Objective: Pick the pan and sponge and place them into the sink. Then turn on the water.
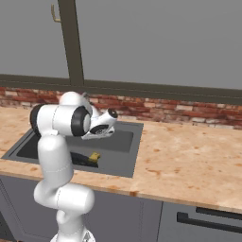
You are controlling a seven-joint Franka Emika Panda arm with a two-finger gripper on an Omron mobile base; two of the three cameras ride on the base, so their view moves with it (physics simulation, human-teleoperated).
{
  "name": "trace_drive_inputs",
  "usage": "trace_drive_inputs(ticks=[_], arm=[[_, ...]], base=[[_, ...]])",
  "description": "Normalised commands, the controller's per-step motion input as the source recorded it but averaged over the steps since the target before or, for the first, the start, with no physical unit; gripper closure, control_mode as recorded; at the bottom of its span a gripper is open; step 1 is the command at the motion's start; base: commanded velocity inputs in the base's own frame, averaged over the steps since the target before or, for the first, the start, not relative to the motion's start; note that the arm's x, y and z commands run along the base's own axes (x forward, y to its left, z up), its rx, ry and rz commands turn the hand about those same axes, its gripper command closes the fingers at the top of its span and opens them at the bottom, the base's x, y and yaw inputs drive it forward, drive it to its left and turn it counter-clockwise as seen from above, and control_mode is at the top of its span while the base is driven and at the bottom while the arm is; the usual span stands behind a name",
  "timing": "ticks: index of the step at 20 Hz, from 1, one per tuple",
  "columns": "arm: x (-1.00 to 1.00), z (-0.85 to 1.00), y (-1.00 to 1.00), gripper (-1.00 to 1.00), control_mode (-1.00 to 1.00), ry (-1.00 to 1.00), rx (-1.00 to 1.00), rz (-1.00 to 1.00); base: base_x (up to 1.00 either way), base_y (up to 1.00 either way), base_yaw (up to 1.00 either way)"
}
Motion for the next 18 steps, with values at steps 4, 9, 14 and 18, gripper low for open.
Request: trace_drive_inputs(ticks=[4,9,14,18], arm=[[-0.19,0.30,-0.07,-1.00,-1.00,-0.16,0.05,0.07],[-0.26,0.19,-0.18,-1.00,-1.00,-0.15,0.12,0.00],[-0.25,0.17,-0.12,-1.00,-1.00,-0.16,0.13,0.00],[-0.23,0.13,-0.08,-1.00,-1.00,-0.15,0.16,-0.02]], base=[[0.00,0.00,0.00],[0.00,0.00,0.00],[0.00,0.00,0.00],[0.00,0.00,0.00]])
